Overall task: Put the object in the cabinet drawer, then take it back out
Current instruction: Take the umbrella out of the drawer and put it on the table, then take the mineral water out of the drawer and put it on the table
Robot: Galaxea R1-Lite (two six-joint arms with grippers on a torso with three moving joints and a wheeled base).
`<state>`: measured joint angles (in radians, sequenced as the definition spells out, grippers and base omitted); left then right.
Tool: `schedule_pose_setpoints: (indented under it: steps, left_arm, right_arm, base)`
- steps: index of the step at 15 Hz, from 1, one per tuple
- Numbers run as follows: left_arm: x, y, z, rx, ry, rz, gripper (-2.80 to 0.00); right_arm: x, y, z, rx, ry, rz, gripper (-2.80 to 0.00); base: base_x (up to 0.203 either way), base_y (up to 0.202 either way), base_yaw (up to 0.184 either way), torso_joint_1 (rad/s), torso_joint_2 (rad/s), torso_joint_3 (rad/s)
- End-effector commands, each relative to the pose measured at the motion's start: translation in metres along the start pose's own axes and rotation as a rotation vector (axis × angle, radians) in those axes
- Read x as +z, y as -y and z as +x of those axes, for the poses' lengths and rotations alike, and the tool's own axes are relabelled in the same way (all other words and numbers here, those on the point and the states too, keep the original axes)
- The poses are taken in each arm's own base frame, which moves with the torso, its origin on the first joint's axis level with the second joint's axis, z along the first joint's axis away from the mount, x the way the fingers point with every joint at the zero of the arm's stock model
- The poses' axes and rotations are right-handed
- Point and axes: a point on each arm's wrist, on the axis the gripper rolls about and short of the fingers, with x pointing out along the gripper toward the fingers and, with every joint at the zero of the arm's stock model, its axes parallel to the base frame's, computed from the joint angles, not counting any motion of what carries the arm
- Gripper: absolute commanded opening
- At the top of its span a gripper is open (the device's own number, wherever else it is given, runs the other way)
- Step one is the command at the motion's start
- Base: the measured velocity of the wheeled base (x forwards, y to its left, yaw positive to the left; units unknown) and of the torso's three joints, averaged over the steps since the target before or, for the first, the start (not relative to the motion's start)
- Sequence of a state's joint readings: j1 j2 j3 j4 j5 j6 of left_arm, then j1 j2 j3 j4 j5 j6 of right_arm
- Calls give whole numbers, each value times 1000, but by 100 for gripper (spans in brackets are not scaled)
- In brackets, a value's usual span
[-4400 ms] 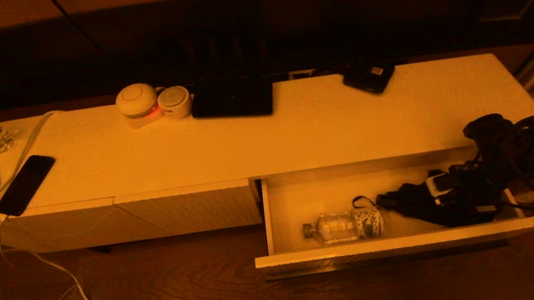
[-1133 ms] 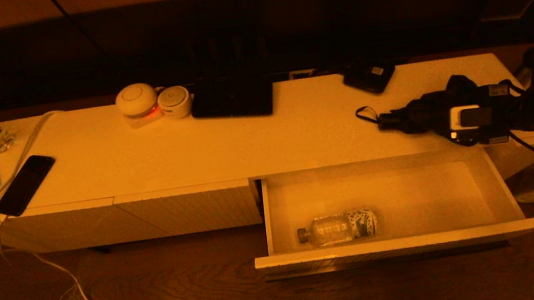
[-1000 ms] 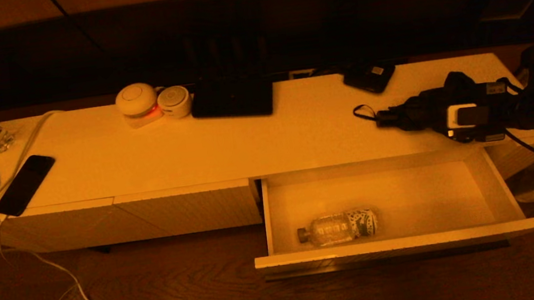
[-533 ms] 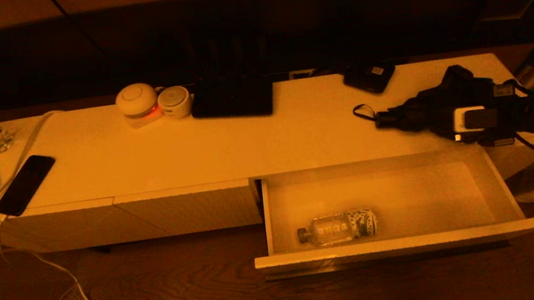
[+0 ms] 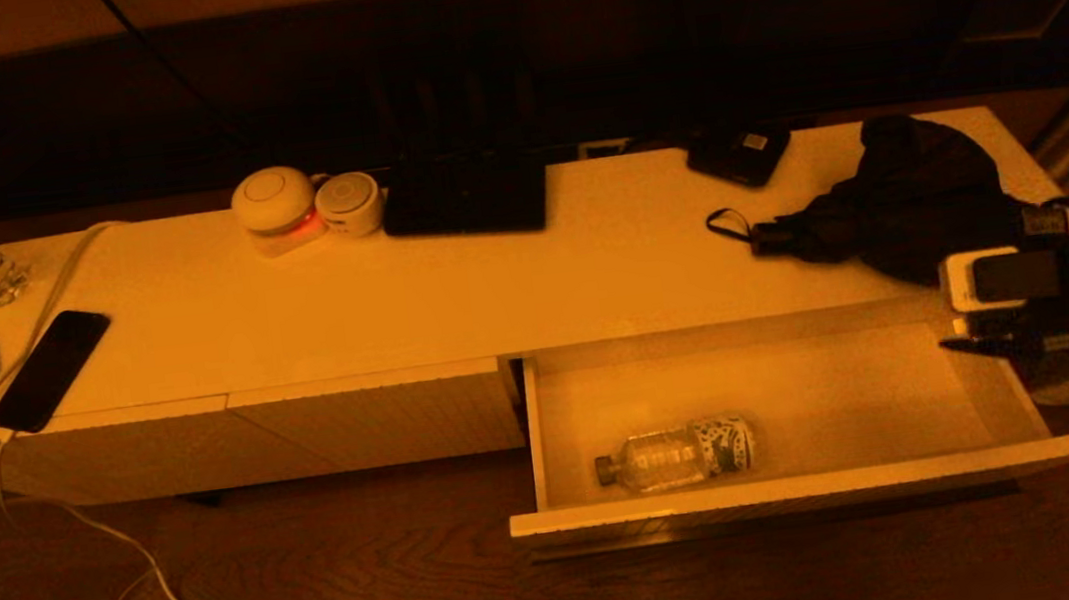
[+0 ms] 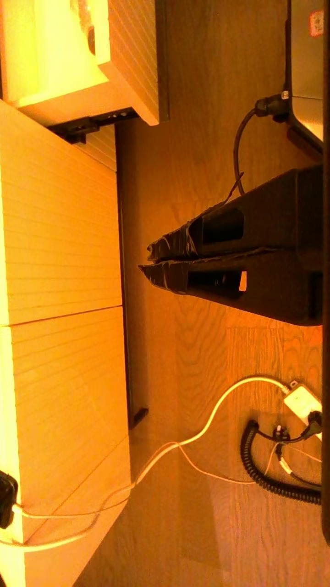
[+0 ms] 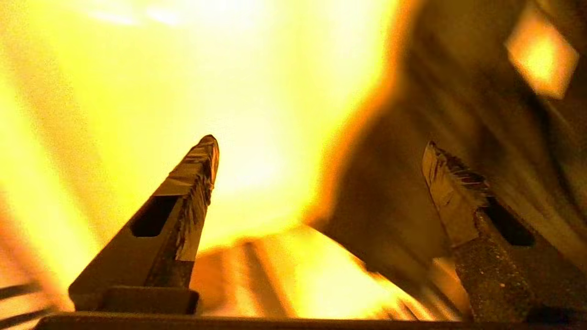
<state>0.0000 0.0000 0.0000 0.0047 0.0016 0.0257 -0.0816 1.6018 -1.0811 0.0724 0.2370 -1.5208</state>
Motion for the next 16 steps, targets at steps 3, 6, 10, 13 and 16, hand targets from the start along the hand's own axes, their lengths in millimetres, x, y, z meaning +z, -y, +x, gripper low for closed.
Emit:
schedule_pose_setpoints:
  steps: [3, 6, 10, 13, 16]
  left_arm:
    - [0, 0, 0, 0, 0, 0, -280]
    - [0, 0, 0, 0, 0, 0, -280]
    - [0, 0, 0, 0, 0, 0, -280]
    - [0, 0, 0, 0, 0, 0, -280]
    - [0, 0, 0, 0, 0, 0, -280]
  right_arm:
    - [25, -28, -10, 175, 54, -14, 0]
    - [44, -38, 1, 336, 49, 52, 0]
    - [65, -39, 38, 435, 59, 136, 0]
    - [72, -34, 67, 454, 41, 161, 0]
    - [72, -34, 95, 473, 9, 166, 0]
  base:
    - [0, 0, 0, 0, 0, 0]
    - [0, 0, 0, 0, 0, 0]
    - [0, 0, 0, 0, 0, 0]
    - [0, 0, 0, 0, 0, 0]
    - [0, 0, 0, 0, 0, 0]
